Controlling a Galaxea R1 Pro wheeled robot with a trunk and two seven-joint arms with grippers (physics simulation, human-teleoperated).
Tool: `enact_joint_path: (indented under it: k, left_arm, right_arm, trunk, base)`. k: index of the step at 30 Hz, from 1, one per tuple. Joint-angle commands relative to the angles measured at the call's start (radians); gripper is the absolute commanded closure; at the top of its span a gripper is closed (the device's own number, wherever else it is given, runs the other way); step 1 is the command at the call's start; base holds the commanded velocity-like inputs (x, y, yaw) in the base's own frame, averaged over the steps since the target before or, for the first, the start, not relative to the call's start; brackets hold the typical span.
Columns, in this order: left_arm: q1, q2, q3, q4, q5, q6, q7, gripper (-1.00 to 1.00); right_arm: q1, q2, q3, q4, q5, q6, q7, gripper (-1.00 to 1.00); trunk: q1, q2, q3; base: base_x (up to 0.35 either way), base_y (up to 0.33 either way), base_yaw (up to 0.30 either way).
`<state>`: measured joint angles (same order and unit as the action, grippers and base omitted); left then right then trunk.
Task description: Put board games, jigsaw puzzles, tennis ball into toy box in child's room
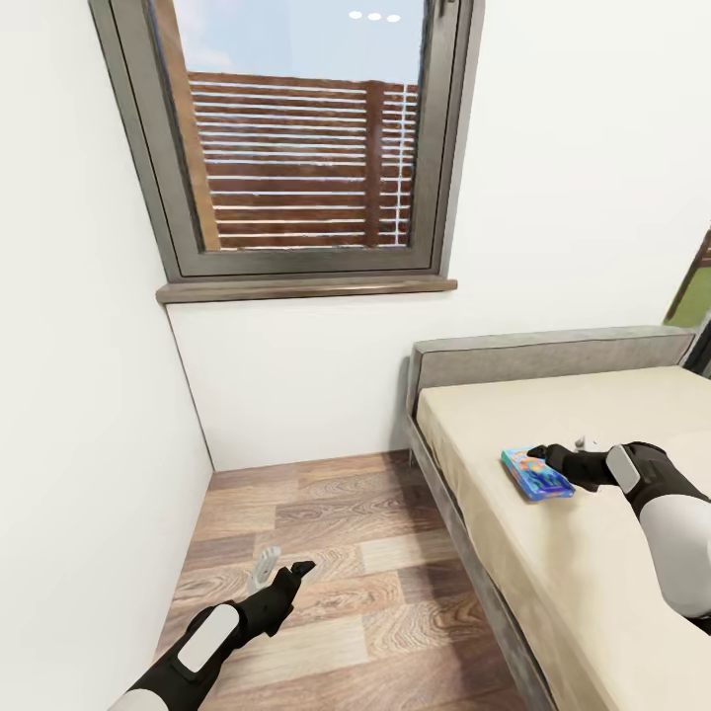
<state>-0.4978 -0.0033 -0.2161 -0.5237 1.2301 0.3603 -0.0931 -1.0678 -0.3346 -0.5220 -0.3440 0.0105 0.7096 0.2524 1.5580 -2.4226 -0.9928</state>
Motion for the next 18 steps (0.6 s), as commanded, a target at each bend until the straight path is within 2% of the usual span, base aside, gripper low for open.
enact_joint_path:
  k: [1, 13, 18]
  left_arm:
    - [-0.001, 0.0, -0.002, 0.001, 0.003, 0.002, -0.002, -1.0]
    - [-0.001, 0.0, -0.001, 0.001, 0.003, 0.002, -0.002, -1.0]
    - [-0.001, 0.0, -0.002, 0.001, 0.003, 0.002, -0.002, -1.0]
  right_arm:
    - [0.0, 0.0, -0.005, -0.001, 0.002, 0.005, 0.01, -1.0]
    - [0.0, 0.0, -0.004, -0.001, 0.003, 0.005, 0.035, -1.0]
    - [0.0, -0.001, -0.004, -0.001, 0.003, 0.005, 0.037, -1.0]
  trunk:
    - [0.0, 0.0, -0.001]
    - [0.0, 0.0, -0.001]
    - [0.0, 0.0, -0.001]
  base:
    - [0.0, 0.0, 0.114]
    - [0.0, 0.0, 0.201]
    - [0.0, 0.0, 0.122]
